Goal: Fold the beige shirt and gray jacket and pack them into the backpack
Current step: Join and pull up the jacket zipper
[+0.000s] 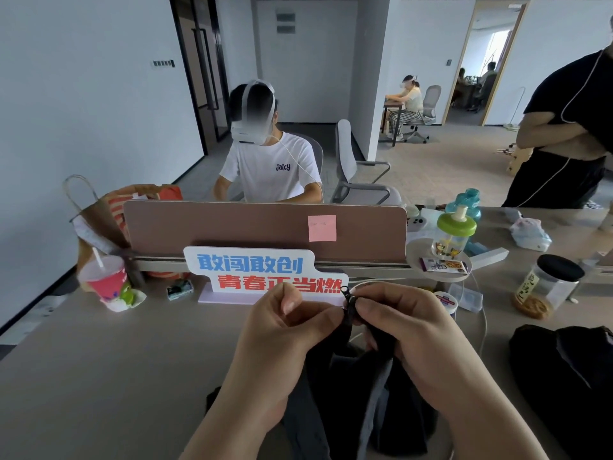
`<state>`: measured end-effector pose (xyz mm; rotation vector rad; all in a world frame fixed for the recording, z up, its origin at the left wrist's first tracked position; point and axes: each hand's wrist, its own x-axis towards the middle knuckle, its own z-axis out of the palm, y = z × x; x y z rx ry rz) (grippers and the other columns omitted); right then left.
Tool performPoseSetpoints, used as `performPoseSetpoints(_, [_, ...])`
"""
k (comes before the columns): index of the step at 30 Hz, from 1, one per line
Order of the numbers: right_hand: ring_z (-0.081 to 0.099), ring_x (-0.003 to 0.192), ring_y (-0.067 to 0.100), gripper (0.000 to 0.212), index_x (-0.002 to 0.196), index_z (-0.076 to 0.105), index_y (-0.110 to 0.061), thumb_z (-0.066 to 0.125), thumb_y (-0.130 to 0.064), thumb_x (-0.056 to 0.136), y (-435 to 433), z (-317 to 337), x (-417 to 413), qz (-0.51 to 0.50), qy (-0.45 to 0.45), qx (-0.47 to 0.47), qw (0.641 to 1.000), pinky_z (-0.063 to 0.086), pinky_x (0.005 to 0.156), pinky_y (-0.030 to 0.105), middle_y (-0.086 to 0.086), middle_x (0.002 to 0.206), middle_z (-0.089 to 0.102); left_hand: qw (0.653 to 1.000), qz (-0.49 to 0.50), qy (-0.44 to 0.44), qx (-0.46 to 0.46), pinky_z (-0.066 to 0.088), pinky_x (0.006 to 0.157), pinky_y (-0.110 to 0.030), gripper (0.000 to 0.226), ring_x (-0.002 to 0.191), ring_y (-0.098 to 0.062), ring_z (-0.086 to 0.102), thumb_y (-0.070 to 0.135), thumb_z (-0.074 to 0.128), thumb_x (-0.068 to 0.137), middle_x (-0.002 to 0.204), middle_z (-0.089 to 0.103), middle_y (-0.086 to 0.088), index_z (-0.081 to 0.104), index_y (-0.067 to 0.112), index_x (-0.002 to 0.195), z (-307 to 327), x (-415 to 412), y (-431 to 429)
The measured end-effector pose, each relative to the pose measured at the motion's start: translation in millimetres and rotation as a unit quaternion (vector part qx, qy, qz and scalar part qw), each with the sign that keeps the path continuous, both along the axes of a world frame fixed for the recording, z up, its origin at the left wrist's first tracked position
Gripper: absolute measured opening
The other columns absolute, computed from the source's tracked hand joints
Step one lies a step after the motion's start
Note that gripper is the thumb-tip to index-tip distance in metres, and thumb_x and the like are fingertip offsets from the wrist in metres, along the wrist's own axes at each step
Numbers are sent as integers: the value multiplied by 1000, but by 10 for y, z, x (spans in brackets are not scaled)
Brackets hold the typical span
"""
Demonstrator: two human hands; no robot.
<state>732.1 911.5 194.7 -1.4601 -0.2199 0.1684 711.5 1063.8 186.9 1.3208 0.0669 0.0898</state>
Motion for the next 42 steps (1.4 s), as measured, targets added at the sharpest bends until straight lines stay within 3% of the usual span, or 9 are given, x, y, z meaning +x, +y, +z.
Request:
performPoseSetpoints(7, [41, 41, 12, 11, 66, 67, -4, 62, -10, 72, 57, -24, -19, 45, 140, 114, 983, 39, 46, 24, 9, 60, 55, 990, -58, 15, -131, 57, 66, -40, 38, 78, -42, 69, -2, 67, 67, 89, 68, -34, 36, 19, 56, 7, -51, -11])
performPoseSetpoints(10, [50, 47, 8, 22, 69, 71, -7, 60, 0, 86, 73, -60, -23, -16, 32, 10, 999, 40, 47, 18, 6, 62, 62, 996, 4, 21, -89, 55, 74, -42, 35, 85, -41, 69, -2, 69, 68, 87, 71, -28, 41, 14, 57, -49, -32, 2])
performPoseSetpoints(14, [56, 55, 0, 18, 77, 74, -19, 64, -7, 86, 106, -79, 7, -54, -139, -153, 977, 41, 56, 15, -2, 67, 70, 995, 72, -1, -62, 59, 75, -39, 20, 86, -35, 71, -12, 65, 76, 85, 72, -23, 47, -7, 81, -65, -19, -12])
performPoseSetpoints(17, [52, 53, 5, 16, 76, 73, -12, 63, -6, 88, 116, -89, 42, -47, -104, -109, 987, 39, 54, 21, 5, 65, 67, 994, 84, -17, -67, 58, 65, -29, 16, 76, -27, 72, -13, 64, 77, 80, 73, -20, 51, -9, 85, -63, -10, -42])
performPoseSetpoints(19, [48, 53, 14, 18, 75, 71, -5, 60, -5, 89, 127, -113, 52, -52, -46, -28, 997, 37, 52, 24, 10, 63, 62, 995, 76, -16, -57, 58, 68, -32, 23, 76, -29, 70, -11, 65, 79, 82, 72, -23, 43, -3, 77, -67, 14, -56])
performPoseSetpoints(24, [51, 53, 12, 28, 67, 72, -11, 57, -6, 89, 225, -124, 37, -55, 17, 89, 994, 41, 54, 24, 6, 61, 60, 992, 71, -31, 103, 50, 73, -43, 31, 74, -29, 64, 9, 67, 84, 76, 68, -14, 46, 24, 65, -129, 114, -36])
performPoseSetpoints(29, [60, 56, 8, 24, 71, 73, -7, 58, -4, 90, 247, -67, 65, -95, -21, 81, 992, 46, 55, 18, 5, 66, 69, 998, 44, -22, 25, 53, 72, -39, 18, 70, -27, 67, -2, 57, 90, 79, 72, -17, 47, 8, 78, -80, 115, -74])
performPoseSetpoints(33, [60, 57, 7, 25, 71, 74, -11, 58, -4, 90, 225, -69, 104, -112, -37, 54, 991, 46, 58, 20, 2, 65, 69, 999, 17, -15, -45, 51, 77, -42, 33, 75, -32, 67, -4, 55, 89, 84, 71, -22, 46, 17, 65, -35, 161, -63])
performPoseSetpoints(42, [65, 75, 18, 23, 78, 74, -13, 58, -3, 90, 197, -123, 158, -119, -64, 13, 991, 50, 77, 40, 10, 78, 73, 999, 20, -26, -16, 51, 77, -43, 40, 75, -29, 69, -3, 60, 86, 80, 71, -21, 40, 21, 61, -71, 234, -60])
